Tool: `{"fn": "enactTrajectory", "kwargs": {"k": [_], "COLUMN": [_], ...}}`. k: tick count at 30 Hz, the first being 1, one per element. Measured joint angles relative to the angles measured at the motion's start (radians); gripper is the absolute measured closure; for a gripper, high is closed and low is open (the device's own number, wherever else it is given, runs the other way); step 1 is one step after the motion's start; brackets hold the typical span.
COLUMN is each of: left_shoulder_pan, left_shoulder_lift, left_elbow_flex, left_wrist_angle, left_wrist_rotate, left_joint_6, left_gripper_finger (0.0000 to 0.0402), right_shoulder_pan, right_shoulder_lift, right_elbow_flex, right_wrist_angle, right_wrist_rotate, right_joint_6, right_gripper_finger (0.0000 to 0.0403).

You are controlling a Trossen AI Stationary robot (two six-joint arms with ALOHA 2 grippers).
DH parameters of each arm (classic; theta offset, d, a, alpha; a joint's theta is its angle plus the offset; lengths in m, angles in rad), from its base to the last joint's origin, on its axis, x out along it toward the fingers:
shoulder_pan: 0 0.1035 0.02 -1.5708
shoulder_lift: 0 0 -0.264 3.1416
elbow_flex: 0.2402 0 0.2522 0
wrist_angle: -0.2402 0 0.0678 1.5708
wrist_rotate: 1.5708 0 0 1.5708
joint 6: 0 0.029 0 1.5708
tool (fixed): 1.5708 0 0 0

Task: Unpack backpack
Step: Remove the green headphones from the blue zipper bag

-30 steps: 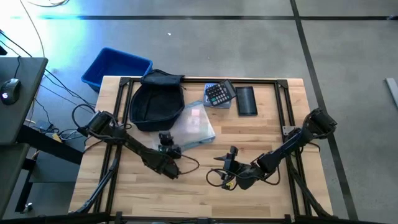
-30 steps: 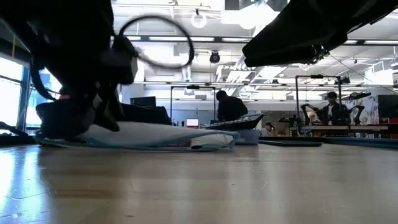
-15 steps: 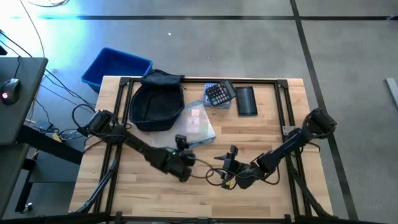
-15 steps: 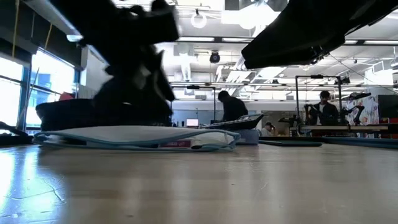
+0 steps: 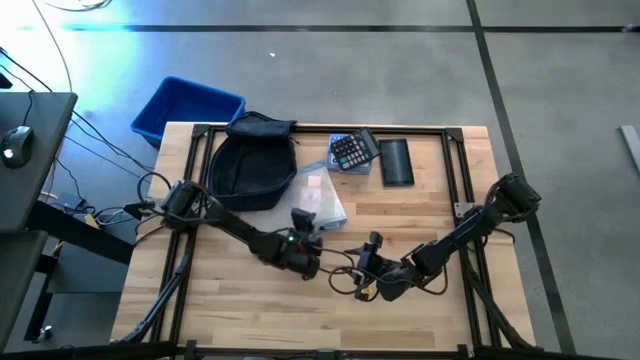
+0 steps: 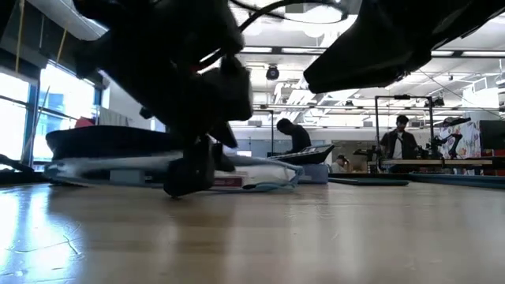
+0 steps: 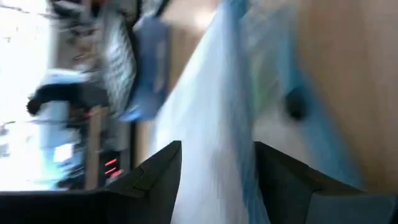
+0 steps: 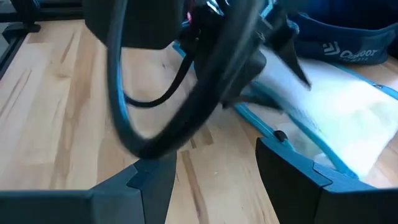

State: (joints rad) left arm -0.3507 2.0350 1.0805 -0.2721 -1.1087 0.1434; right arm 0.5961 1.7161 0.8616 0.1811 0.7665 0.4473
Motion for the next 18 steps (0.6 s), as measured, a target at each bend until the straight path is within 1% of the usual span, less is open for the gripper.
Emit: {"fn": "enactTrajectory", "kwargs": {"k": [3,5,7,9,12,13,15,18], "left_shoulder_pan": [-0.011,-0.013,-0.009,-0.009,-0.011,-0.017,-0.035,-0.07], "left_shoulder_lift": [-0.001,-0.002,-0.005,-0.006,-0.005,-0.004,-0.001,-0.004], "left_elbow_flex": [-0.004,-0.005,-0.004,0.004,0.042,0.06,0.112,0.228], "left_wrist_angle": [-0.044,-0.076,-0.121,-0.159,-0.201,-0.202,-0.206,-0.203], "left_wrist_rotate": [-0.12,-0.134,-0.122,-0.093,0.002,0.035,0.083,0.149], "left_joint_6": [-0.028,-0.053,-0.091,-0.129,-0.133,-0.134,-0.133,-0.133], "left_gripper_finger": [0.0227,0.0229,0.0242,0.0279,0.0369,0.0385,0.0391,0.04], "right_shoulder_pan": [0.0,0.0,0.0,0.0,0.0,0.0,0.0,0.005], "right_shoulder_lift": [0.0,0.0,0.0,0.0,0.0,0.0,0.0,0.0], "right_elbow_flex": [0.0,0.0,0.0,0.0,0.0,0.0,0.0,0.0], "right_wrist_angle": [-0.001,-0.002,-0.003,-0.008,-0.011,-0.012,-0.014,-0.01], "right_wrist_rotate": [-0.004,-0.011,-0.02,-0.039,-0.065,-0.079,-0.114,-0.19], "right_joint_6": [0.001,0.001,0.007,0.022,0.023,0.018,0.001,-0.028], "right_gripper_finger": [0.02,0.02,0.02,0.02,0.02,0.02,0.02,0.02]}}
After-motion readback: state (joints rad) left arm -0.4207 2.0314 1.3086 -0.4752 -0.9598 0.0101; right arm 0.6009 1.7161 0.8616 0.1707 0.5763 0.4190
